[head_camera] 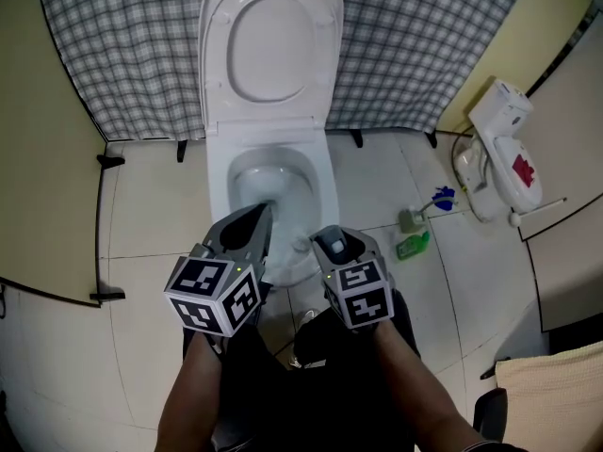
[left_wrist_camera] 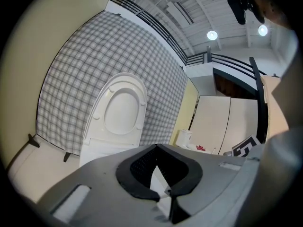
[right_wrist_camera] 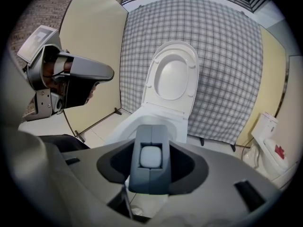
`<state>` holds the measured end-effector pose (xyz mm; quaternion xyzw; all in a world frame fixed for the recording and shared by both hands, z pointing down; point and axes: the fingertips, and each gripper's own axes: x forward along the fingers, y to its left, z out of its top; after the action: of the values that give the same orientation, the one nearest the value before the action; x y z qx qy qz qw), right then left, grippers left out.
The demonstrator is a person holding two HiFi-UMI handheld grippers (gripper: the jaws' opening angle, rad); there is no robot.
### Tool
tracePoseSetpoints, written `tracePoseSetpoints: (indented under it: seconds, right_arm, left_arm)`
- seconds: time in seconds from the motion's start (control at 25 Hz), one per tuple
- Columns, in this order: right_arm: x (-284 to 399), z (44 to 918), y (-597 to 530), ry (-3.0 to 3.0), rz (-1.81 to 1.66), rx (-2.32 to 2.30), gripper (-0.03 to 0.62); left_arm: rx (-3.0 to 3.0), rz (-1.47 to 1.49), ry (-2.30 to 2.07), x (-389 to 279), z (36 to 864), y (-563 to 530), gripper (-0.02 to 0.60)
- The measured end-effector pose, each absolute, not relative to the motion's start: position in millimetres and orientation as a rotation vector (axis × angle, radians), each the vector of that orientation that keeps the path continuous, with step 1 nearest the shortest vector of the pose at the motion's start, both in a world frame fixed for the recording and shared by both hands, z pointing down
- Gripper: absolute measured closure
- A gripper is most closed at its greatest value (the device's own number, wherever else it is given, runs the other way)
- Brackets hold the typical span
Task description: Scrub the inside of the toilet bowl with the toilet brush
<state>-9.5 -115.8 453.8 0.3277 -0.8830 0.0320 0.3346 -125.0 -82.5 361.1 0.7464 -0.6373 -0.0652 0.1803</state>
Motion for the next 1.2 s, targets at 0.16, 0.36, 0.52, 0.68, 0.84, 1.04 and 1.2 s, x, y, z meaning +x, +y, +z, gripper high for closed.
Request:
tracePoseSetpoints:
  seconds: [0.16, 0.36, 0.52, 0.68, 0.84, 1.04, 1.2]
  right_arm:
    - [-18, 451, -131, -2.336, 0.061, 0.855, 0.387]
    - [-42, 452, -173, -2.381, 0.027, 0.866, 0.387]
    - [-70, 453, -208, -2.422, 0.017, 0.862, 0.387]
    - [-94, 458, -241, -2.450, -0.028, 0.856, 0.387]
    - [-116, 456, -259, -2.489, -0.074, 0.849, 0.385]
    - [-117, 465, -256, -2.460, -0.091, 0.819, 0.385]
    - [-109, 474, -239, -2.441, -0.051, 0.802, 0.385]
  left_arm:
    - [2.089, -0.160, -1.797, -128, 374, -84, 0.572]
    - [2.052, -0.143, -1.787, -140, 397, -99, 0.572]
    - [2.041, -0.141, -1.775, -151, 412, -118, 0.572]
    - [2.032, -0.113, -1.750, -157, 431, -134, 0.572]
    - [2.034, -0.102, -1.736, -161, 438, -145, 0.572]
    - [2.012, -0.112, -1.732, -162, 446, -142, 0.572]
    - [2.001, -0.118, -1.732, -159, 446, -136, 0.572]
